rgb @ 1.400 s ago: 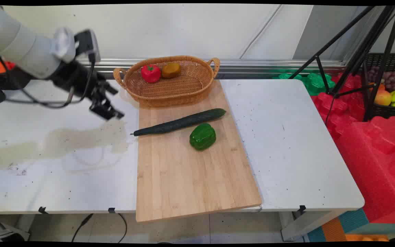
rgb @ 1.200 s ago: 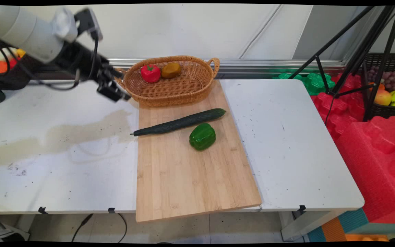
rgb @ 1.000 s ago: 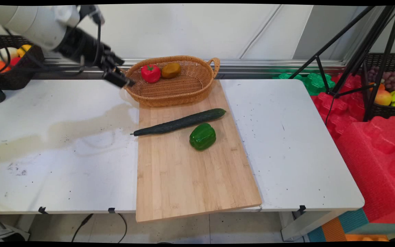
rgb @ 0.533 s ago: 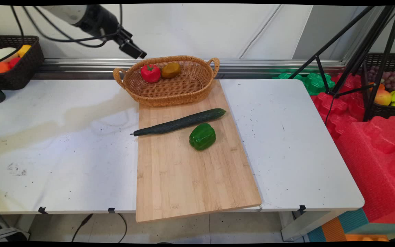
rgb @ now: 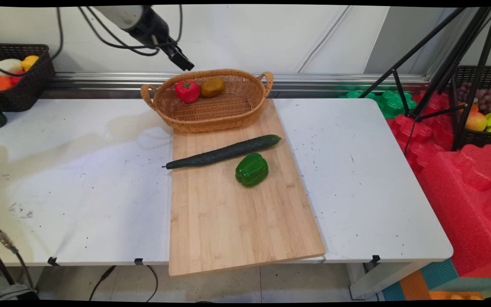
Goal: Pick up the potato from the vegetable basket
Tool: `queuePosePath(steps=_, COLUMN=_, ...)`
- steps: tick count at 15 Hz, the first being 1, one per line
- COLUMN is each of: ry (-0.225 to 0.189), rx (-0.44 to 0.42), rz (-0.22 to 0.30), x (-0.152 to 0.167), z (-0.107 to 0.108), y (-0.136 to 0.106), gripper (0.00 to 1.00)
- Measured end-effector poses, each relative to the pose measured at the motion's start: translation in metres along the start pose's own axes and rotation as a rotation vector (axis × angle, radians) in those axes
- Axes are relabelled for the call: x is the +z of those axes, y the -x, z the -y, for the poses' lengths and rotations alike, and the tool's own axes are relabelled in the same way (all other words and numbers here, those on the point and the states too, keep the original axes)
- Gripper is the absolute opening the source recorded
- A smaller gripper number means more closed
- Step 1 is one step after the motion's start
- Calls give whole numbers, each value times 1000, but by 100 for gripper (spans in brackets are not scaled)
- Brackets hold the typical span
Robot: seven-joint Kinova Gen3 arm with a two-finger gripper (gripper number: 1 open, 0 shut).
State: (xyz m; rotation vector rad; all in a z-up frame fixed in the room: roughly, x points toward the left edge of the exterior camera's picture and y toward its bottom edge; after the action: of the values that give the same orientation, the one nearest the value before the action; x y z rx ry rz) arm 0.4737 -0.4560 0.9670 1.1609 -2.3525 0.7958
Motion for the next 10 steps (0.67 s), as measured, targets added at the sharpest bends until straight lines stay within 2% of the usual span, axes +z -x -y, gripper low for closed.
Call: queuePosePath(steps=10, ry=38, rx=18, rz=82, x=102, z=2, y=-29, gripper=100)
